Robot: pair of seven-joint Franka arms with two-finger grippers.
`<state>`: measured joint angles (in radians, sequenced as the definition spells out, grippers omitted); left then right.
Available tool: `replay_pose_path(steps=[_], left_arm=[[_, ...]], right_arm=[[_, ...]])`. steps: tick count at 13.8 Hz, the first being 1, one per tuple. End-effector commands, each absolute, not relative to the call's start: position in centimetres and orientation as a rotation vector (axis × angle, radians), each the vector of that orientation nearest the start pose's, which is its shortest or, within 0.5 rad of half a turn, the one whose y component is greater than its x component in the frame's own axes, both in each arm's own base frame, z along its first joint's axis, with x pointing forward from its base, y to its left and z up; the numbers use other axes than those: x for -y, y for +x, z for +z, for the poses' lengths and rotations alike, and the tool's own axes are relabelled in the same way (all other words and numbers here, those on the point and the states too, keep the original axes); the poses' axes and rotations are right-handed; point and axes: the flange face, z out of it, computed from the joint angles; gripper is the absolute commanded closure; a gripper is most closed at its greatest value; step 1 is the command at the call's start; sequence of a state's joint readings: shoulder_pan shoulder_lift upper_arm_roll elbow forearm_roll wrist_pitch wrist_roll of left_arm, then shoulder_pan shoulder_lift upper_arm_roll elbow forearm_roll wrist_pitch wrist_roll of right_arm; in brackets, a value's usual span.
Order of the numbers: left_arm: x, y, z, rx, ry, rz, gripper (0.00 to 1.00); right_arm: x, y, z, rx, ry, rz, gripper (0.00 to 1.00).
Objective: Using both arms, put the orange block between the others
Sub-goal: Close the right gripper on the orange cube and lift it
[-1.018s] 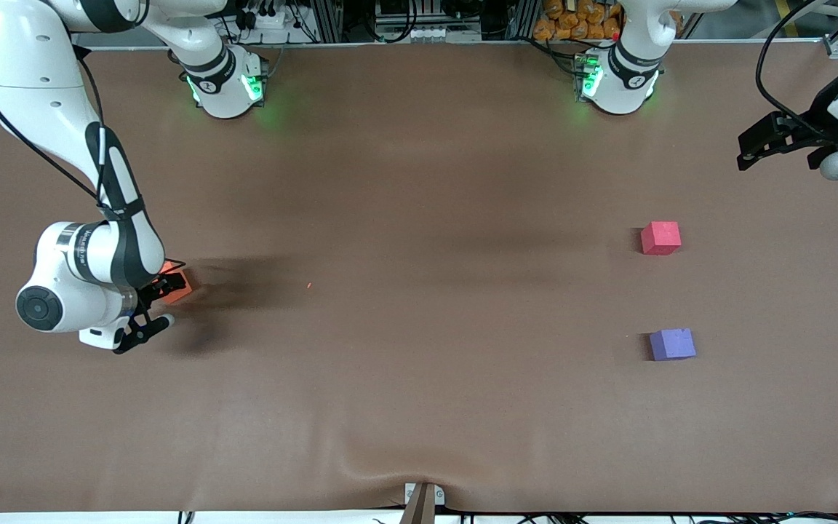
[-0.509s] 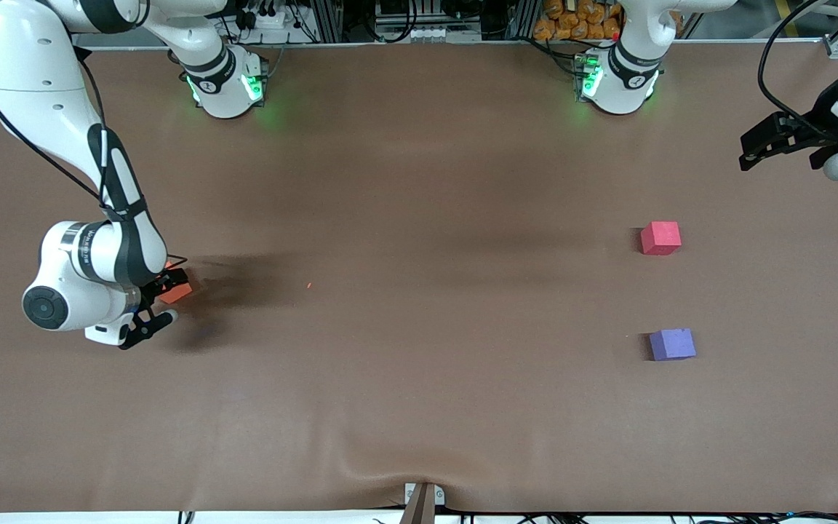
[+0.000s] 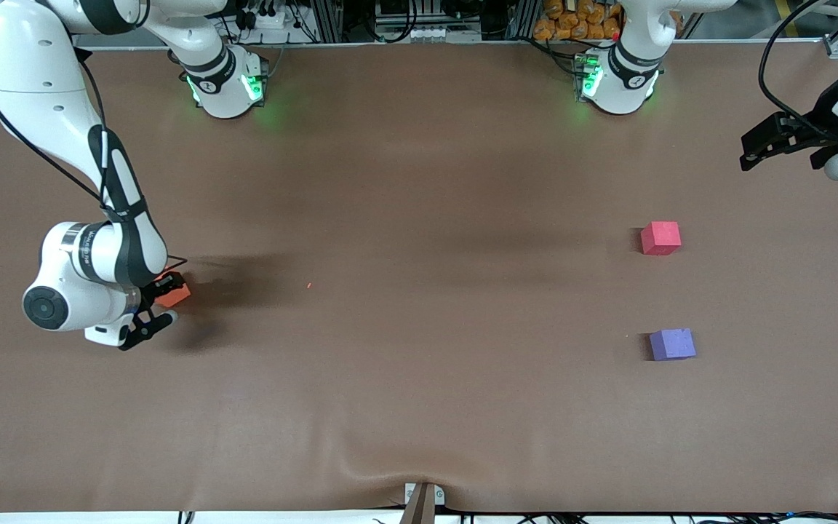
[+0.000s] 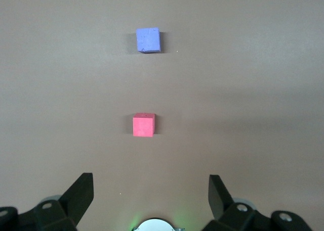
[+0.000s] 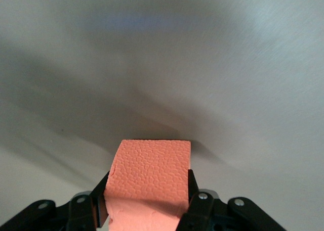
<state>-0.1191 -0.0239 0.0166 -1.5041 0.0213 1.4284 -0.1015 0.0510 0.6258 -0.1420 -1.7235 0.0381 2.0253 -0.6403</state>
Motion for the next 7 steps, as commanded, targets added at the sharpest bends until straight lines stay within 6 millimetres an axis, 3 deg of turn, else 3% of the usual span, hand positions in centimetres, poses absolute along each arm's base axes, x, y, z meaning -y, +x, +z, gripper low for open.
replay_pose_path(steps=[1, 3, 7], left_arm=[[5.4, 52.8, 66.1, -0.033, -3.109, 0.074, 0.0], [5.6, 52.9, 66.1, -0.038, -3.109, 0.069, 0.0], [5.8, 52.9, 66.1, -0.042, -3.109, 0.069, 0.0]], right_arm=[[3.6, 65.7, 24.5, 0.804, -2.937, 0.33, 0.8], [0.2, 66.5, 26.8, 0.657, -2.873, 0.202, 0.79], [-12.6, 65.6, 28.9, 0.324, -2.861, 0.207, 0.79]])
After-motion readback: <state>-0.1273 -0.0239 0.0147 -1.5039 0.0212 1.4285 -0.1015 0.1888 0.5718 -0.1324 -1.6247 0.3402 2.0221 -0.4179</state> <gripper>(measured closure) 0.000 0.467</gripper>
